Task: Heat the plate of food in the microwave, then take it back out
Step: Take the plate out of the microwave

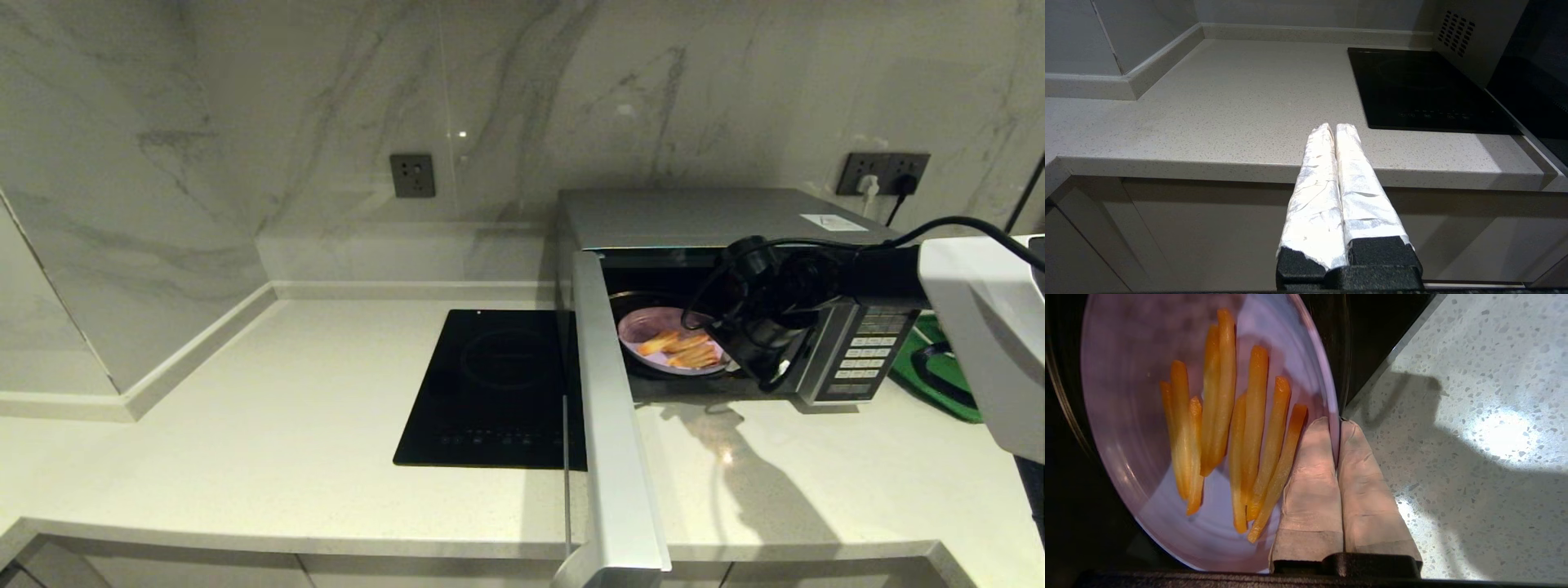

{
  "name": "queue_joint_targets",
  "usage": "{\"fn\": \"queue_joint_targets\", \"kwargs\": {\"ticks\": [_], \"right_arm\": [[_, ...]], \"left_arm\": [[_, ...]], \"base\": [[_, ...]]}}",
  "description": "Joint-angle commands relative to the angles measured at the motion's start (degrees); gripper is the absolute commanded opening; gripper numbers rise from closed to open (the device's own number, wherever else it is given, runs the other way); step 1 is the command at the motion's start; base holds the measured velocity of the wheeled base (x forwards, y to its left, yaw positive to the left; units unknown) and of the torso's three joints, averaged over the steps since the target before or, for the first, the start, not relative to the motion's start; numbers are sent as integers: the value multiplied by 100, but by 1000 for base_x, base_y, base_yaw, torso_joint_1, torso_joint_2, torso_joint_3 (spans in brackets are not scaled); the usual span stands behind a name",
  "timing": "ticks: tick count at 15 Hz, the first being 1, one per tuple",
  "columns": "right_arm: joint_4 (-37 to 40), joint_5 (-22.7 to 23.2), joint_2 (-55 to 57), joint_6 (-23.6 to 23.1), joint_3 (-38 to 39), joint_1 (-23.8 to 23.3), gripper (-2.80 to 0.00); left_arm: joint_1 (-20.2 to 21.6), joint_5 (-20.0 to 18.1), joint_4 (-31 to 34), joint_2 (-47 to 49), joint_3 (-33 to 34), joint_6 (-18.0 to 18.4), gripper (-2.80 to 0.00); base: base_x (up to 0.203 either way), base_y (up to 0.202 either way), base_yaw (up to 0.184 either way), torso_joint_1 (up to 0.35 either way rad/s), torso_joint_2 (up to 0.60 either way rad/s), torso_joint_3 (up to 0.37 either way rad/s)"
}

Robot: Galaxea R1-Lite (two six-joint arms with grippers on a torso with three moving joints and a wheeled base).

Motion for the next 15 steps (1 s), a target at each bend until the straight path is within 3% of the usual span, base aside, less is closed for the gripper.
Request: {"fn": "queue_joint_targets", "kwargs": {"ticks": [1,7,15], "right_arm": [[9,-2,-96,46,3,-8,-280],[34,58,-404,81,164,-24,-280],[-299,97,-1214,180,1652,-55,-280]], "left_arm": [[0,2,-5,0,1,3,-280],[0,2,-5,0,1,-6,-280],[0,2,-5,0,1,-6,-280]], "base": [[0,0,0,0,0,0],[0,0,0,0,0,0],[0,0,0,0,0,0]]}}
